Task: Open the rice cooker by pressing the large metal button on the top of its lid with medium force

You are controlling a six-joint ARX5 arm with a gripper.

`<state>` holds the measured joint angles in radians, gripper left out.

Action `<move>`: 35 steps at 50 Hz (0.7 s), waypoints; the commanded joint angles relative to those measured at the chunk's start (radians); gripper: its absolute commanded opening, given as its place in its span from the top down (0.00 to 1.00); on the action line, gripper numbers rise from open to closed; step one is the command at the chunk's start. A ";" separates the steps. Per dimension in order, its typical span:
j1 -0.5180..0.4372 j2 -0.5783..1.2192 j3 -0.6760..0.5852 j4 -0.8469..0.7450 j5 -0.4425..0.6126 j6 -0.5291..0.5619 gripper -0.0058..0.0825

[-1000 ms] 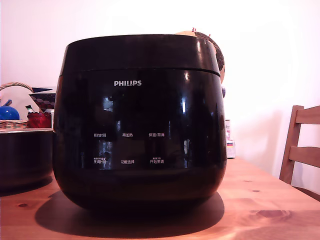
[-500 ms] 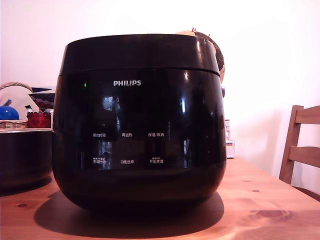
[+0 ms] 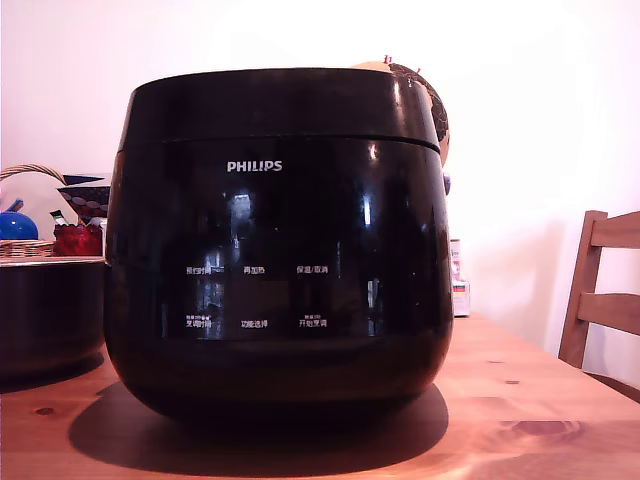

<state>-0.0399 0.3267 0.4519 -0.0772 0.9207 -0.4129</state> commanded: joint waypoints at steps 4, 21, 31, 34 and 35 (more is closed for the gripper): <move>-0.045 0.114 0.068 0.013 0.014 0.047 0.96; -0.241 0.372 0.127 0.100 -0.120 0.266 0.96; -0.414 0.469 0.126 0.191 -0.300 0.370 0.96; -0.465 0.495 0.126 0.219 -0.358 0.397 0.96; -0.482 0.504 0.126 0.230 -0.372 0.422 0.96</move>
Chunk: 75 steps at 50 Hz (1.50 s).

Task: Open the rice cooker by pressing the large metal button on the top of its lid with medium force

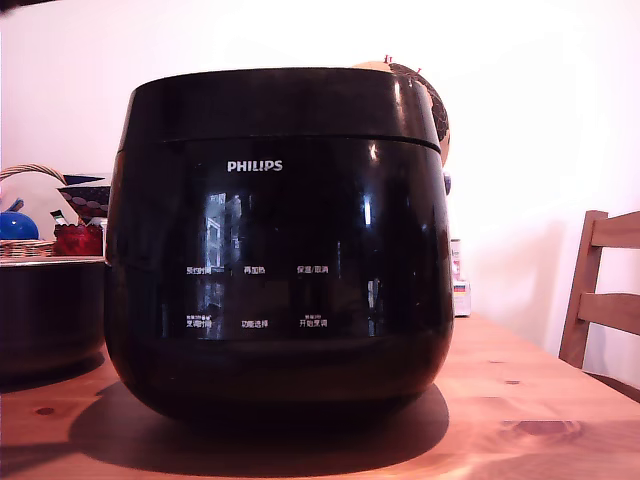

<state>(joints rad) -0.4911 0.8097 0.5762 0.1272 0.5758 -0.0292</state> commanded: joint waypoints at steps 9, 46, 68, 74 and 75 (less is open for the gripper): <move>-0.146 0.093 0.002 0.098 -0.144 0.094 0.96; -0.240 0.323 0.002 0.145 -0.323 0.169 0.96; -0.240 0.324 0.002 -0.080 -0.353 0.195 0.96; -0.240 0.328 0.002 -0.111 -0.365 0.195 0.96; -0.240 0.330 0.002 -0.113 -0.365 0.195 0.96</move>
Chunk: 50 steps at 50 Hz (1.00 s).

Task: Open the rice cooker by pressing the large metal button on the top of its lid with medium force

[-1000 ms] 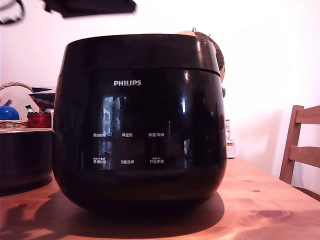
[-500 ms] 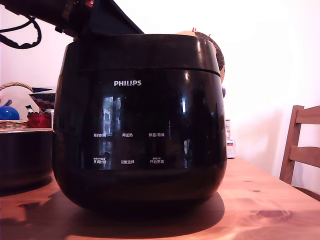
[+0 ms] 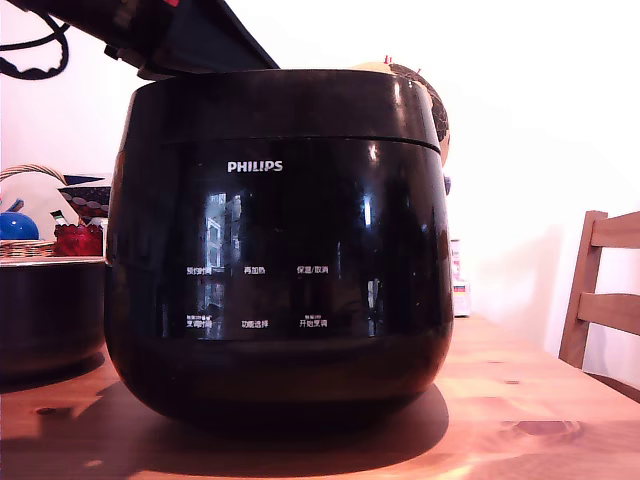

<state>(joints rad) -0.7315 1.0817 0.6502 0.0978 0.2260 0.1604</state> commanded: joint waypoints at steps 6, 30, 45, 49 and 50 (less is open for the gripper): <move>0.000 0.080 -0.072 -0.095 -0.015 0.005 0.96; -0.001 0.092 -0.072 -0.009 0.021 -0.008 0.96; 0.005 -0.123 -0.061 0.092 -0.063 -0.082 0.96; 0.014 -0.171 -0.057 0.091 -0.089 -0.082 0.96; 0.017 -0.181 -0.057 0.091 -0.101 -0.081 0.96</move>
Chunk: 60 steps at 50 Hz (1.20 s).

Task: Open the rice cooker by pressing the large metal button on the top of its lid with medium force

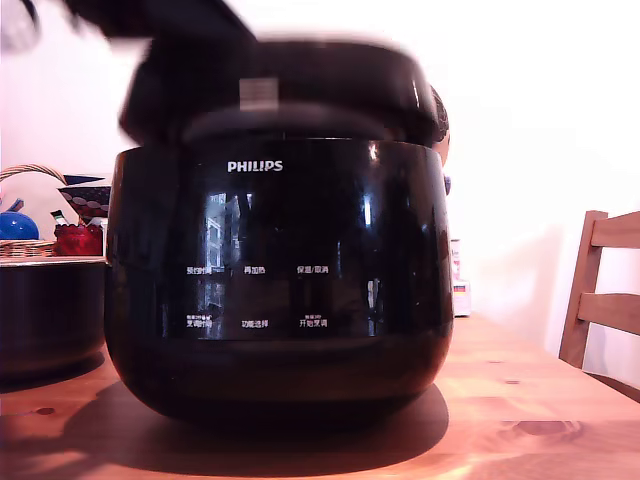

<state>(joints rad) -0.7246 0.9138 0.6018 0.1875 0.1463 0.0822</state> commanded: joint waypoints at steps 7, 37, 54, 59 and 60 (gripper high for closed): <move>0.048 -0.072 -0.009 -0.011 -0.078 -0.002 0.96; 0.336 -0.290 -0.009 -0.071 -0.300 0.058 0.96; 0.424 -0.349 -0.009 -0.087 -0.312 0.057 0.96; 0.423 -0.360 -0.009 -0.086 -0.312 0.057 0.96; 0.423 -0.361 -0.009 -0.086 -0.312 0.057 0.96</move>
<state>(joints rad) -0.3046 0.5632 0.6018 0.0952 -0.1631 0.1356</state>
